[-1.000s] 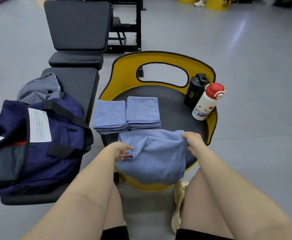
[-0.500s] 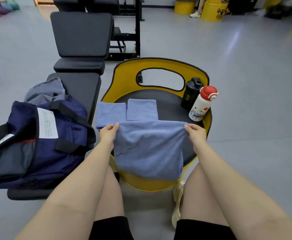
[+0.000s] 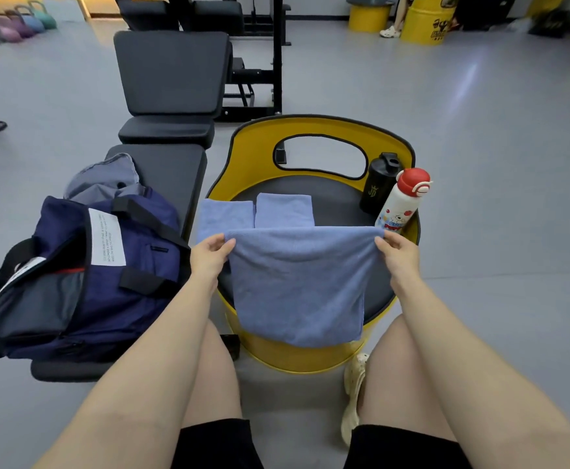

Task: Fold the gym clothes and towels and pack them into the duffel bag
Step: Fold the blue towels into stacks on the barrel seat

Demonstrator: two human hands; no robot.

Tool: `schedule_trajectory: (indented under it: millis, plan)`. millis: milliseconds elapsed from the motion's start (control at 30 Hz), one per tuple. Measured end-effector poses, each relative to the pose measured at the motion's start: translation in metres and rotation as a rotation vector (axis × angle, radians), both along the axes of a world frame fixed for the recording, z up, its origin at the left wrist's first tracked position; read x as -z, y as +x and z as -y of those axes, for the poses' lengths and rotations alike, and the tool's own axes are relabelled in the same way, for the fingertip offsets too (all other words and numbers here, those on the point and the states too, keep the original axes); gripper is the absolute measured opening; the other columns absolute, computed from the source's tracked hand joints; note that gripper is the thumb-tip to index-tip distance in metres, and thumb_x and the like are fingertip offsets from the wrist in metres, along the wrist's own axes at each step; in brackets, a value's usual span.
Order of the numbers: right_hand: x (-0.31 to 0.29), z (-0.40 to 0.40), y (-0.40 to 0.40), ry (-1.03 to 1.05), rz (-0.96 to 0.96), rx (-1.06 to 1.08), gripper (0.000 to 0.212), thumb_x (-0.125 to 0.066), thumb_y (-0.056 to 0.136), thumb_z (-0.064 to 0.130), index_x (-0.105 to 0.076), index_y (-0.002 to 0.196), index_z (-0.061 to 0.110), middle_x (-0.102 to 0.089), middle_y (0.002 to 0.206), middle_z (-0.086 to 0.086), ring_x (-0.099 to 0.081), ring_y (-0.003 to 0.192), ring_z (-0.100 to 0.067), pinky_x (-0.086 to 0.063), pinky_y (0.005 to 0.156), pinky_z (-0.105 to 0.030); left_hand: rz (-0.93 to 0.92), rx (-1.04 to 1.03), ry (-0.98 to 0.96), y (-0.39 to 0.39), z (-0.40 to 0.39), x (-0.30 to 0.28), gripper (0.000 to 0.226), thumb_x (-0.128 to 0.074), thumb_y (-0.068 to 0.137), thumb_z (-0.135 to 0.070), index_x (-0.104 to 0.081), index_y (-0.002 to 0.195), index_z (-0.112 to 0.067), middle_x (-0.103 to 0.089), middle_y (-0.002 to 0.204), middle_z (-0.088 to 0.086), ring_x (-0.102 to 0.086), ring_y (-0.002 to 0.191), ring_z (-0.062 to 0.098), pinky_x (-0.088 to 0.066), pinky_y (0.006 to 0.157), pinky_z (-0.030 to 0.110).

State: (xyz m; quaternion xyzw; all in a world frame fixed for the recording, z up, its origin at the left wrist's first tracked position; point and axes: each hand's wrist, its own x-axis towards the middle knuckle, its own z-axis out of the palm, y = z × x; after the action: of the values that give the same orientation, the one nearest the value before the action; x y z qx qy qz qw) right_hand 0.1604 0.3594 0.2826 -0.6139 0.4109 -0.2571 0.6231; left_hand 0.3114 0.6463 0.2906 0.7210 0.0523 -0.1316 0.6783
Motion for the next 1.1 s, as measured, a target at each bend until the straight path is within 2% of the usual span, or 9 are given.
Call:
schedule_trajectory:
  millis: [167, 267, 367, 433, 533, 700, 833, 967, 1100]
  plan:
    - [0.006, 0.004, 0.005, 0.15, -0.014, 0.013, 0.028, -0.07, 0.086, 0.021, -0.067, 0.112, 0.009, -0.064, 0.12, -0.009, -0.057, 0.115, -0.026, -0.046, 0.102, -0.041, -0.201, 0.037, -0.213, -0.001, 0.01, -0.005, 0.019, -0.061, 0.091, -0.015, -0.063, 0.107, -0.005, -0.062, 0.096, 0.0, -0.057, 0.097, 0.015, -0.045, 0.088, 0.028]
    - [0.012, 0.005, 0.007, 0.362, -0.138, -0.019, 0.041, -0.074, 0.083, 0.022, -0.063, 0.116, 0.0, -0.064, 0.117, -0.015, -0.061, 0.107, -0.028, -0.049, 0.097, -0.039, -0.377, 0.063, -0.291, 0.001, 0.011, -0.002, 0.02, -0.062, 0.091, -0.02, -0.061, 0.108, -0.01, -0.065, 0.107, 0.002, -0.061, 0.094, 0.014, -0.046, 0.09, 0.029]
    - [0.009, 0.004, 0.009, 0.407, -0.215, -0.025, 0.048, -0.074, 0.083, 0.022, -0.059, 0.122, -0.001, -0.063, 0.118, -0.016, -0.061, 0.107, -0.029, -0.051, 0.096, -0.039, -0.404, 0.073, -0.273, 0.0, 0.012, -0.003, 0.038, -0.063, 0.091, -0.02, -0.056, 0.126, -0.009, -0.062, 0.123, 0.004, -0.06, 0.1, 0.015, -0.046, 0.084, 0.028]
    - [0.003, 0.0, 0.01, 0.406, -0.119, 0.007, 0.042, -0.073, 0.083, 0.021, -0.061, 0.119, 0.003, -0.064, 0.118, -0.013, -0.061, 0.107, -0.026, -0.051, 0.092, -0.035, -0.377, 0.071, -0.271, -0.001, 0.013, -0.007, 0.04, -0.062, 0.091, -0.024, -0.053, 0.129, -0.012, -0.059, 0.127, 0.001, -0.058, 0.1, 0.012, -0.043, 0.086, 0.026]
    - [-0.008, -0.006, 0.007, 0.411, 0.144, 0.035, 0.035, -0.068, 0.088, 0.017, -0.06, 0.121, 0.008, -0.061, 0.125, -0.008, -0.059, 0.112, -0.022, -0.051, 0.082, -0.027, -0.337, 0.076, -0.31, -0.001, 0.013, -0.015, 0.044, -0.057, 0.094, -0.028, -0.048, 0.134, -0.012, -0.053, 0.135, 0.002, -0.052, 0.119, 0.017, -0.04, 0.098, 0.03]
    - [-0.021, -0.011, 0.002, 0.32, 0.28, -0.018, 0.009, -0.065, 0.089, 0.012, -0.066, 0.097, 0.017, -0.063, 0.114, -0.003, -0.056, 0.117, -0.02, -0.05, 0.078, -0.02, -0.276, 0.084, -0.371, -0.003, 0.007, -0.029, 0.041, -0.057, 0.094, -0.022, -0.051, 0.131, -0.007, -0.056, 0.132, 0.009, -0.053, 0.12, 0.021, -0.044, 0.095, 0.029]
    - [-0.03, -0.013, 0.002, 0.142, 0.257, -0.07, 0.007, -0.068, 0.087, 0.016, -0.069, 0.092, 0.021, -0.063, 0.115, -0.006, -0.054, 0.12, -0.025, -0.048, 0.094, -0.032, -0.249, 0.109, -0.345, -0.005, 0.005, -0.046, 0.044, -0.061, 0.091, -0.028, -0.053, 0.13, -0.009, -0.058, 0.127, 0.007, -0.053, 0.119, 0.021, -0.046, 0.092, 0.03]
    - [-0.047, -0.012, 0.004, -0.008, 0.232, -0.026, 0.018, -0.069, 0.087, 0.024, -0.07, 0.104, 0.017, -0.065, 0.117, -0.008, -0.055, 0.119, -0.028, -0.044, 0.105, -0.044, -0.174, 0.091, -0.419, -0.006, 0.005, -0.069, 0.013, -0.057, 0.094, -0.026, -0.06, 0.105, -0.02, -0.063, 0.103, -0.002, -0.059, 0.094, 0.013, -0.048, 0.073, 0.025]
    - [-0.065, -0.01, 0.001, -0.096, 0.229, -0.033, 0.031, -0.068, 0.088, 0.023, -0.065, 0.117, 0.012, -0.065, 0.117, -0.006, -0.058, 0.114, -0.022, -0.046, 0.102, -0.04, -0.097, 0.032, -0.512, -0.004, 0.002, -0.081, 0.004, -0.057, 0.094, -0.017, -0.06, 0.096, -0.019, -0.063, 0.102, 0.001, -0.061, 0.093, 0.013, -0.049, 0.083, 0.026]
